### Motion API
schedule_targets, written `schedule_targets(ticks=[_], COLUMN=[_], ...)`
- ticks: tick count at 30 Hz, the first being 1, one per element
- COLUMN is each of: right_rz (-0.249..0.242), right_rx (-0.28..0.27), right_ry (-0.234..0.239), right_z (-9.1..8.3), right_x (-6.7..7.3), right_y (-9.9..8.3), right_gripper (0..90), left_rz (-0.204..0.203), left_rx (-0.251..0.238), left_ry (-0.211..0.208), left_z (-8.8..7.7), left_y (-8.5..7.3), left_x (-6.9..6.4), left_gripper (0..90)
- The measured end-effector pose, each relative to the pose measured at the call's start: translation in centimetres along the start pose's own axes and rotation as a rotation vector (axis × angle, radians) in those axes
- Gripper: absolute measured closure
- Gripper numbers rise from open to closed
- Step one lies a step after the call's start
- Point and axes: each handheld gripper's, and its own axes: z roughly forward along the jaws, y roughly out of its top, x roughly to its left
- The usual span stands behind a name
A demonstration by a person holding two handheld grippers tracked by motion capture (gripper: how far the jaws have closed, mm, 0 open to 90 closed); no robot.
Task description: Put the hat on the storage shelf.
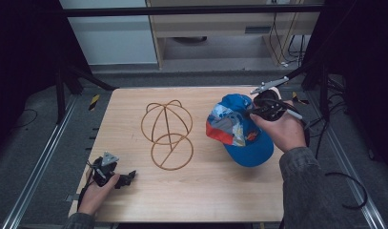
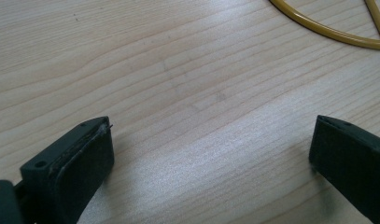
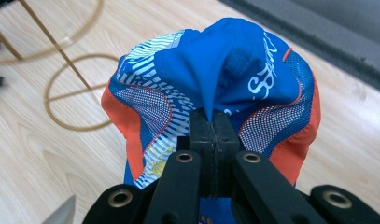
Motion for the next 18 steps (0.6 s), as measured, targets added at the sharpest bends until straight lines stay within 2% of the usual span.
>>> schedule_targets(ticks=[12,18], right_rz=[-0.047,-0.078], right_rx=[-0.111,-0.141], right_ry=[0.017,0.019], right_z=[-3.9,-5.0], right_x=[2.2,3.4], right_y=[3.5,4.9], right_gripper=[90.0,90.0], left_rz=[0.0,0.0], left_rx=[0.002,0.002], left_ry=[0.001,0.001], left_z=[-0.1,-0.1], left_y=[-0.1,-0.1], left_x=[-0.1,-0.1], left_gripper=[0.0,0.0])
